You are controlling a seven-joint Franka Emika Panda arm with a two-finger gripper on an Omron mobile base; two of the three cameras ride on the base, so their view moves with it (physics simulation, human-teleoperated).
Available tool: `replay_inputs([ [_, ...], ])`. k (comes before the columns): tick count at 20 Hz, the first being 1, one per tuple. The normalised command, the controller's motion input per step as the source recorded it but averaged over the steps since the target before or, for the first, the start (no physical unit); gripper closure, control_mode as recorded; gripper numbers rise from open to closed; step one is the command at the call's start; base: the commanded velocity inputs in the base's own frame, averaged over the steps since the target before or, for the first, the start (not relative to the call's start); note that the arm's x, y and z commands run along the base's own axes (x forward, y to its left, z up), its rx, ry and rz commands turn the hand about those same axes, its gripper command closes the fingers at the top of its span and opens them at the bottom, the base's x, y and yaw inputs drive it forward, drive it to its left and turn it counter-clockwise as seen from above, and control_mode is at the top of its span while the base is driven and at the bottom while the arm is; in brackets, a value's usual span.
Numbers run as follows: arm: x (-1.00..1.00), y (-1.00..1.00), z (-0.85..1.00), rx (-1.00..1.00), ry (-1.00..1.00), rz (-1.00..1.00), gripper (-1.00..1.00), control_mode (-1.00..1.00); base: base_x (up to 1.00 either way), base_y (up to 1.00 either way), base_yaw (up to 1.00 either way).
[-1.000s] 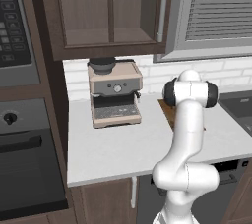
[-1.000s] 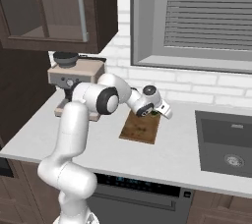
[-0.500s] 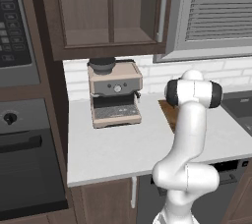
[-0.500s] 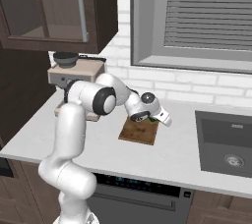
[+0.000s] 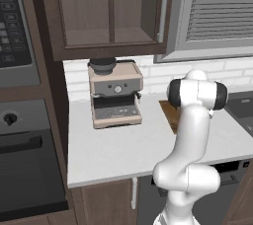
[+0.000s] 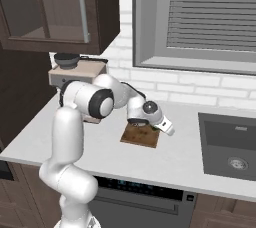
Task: Pick up the sponge from the counter and clean the cutting board by briefly scrubbing or pressing down on the cutting board. Once finished, release the sponge.
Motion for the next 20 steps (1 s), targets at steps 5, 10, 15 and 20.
replay_inputs([
  [5,-1.00,0.00,-0.72,0.03,0.00,0.00,1.00,-1.00,0.00,0.00,0.00],
  [10,-1.00,0.00,-0.70,0.02,0.00,0.00,1.00,-1.00,0.00,0.00,0.00],
  [15,-1.00,0.00,-0.67,0.02,0.00,0.00,1.00,-1.00,0.00,0.00,0.00],
  [20,-1.00,0.00,-0.69,0.01,0.00,0.00,1.00,-1.00,0.00,0.00,0.00],
])
